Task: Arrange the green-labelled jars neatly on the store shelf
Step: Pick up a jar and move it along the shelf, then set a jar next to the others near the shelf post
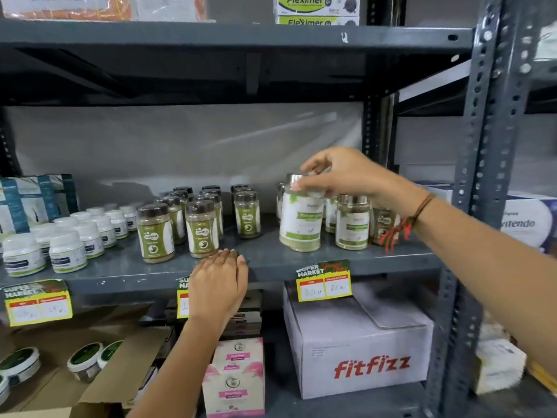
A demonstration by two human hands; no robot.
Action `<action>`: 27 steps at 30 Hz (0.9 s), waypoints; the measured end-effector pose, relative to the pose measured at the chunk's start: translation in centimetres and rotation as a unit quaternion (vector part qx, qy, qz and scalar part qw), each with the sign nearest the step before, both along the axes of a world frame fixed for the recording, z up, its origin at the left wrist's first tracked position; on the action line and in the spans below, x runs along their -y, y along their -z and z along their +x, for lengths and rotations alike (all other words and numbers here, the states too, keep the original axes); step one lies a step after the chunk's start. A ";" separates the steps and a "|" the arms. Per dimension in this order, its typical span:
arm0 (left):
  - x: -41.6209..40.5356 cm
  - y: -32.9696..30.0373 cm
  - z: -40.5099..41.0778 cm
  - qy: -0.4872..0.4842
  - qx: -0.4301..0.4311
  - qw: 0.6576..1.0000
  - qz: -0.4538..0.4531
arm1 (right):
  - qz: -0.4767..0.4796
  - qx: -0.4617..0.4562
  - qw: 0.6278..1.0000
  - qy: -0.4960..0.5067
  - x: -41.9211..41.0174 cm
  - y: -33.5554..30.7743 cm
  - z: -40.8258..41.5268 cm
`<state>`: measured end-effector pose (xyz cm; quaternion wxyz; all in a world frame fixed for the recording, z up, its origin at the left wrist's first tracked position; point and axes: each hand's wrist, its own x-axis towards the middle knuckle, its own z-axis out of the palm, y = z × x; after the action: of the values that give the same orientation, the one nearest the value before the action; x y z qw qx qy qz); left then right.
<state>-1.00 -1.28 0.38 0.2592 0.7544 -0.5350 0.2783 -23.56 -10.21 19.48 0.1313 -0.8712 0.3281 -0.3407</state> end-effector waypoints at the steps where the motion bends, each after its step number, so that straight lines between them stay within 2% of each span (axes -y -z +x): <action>1: 0.0 0.0 0.0 0.000 0.002 1.000 0.000 | 0.003 0.003 1.000 0.007 0.1 -0.1 -1.2; 6: -0.1 0.0 0.0 0.005 0.004 1.000 -0.004 | 0.000 -0.011 0.997 0.070 1.5 -0.4 -6.9; 14: 0.2 0.4 0.2 0.000 0.002 1.000 -0.021 | -0.085 -0.138 0.966 0.204 4.2 0.6 -12.3; 20: 0.3 0.4 0.1 -0.005 0.007 1.000 -0.024 | -0.094 -0.199 0.929 0.299 6.3 0.9 -13.8; 27: 0.1 0.3 0.1 -0.004 0.005 1.000 -0.027 | -0.097 -0.244 0.899 0.352 6.4 0.9 -13.2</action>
<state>-0.93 -1.42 0.06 0.2750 0.7482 -0.5255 0.2975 -36.77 -16.66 18.54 -0.1661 -0.7632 0.6004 -0.1716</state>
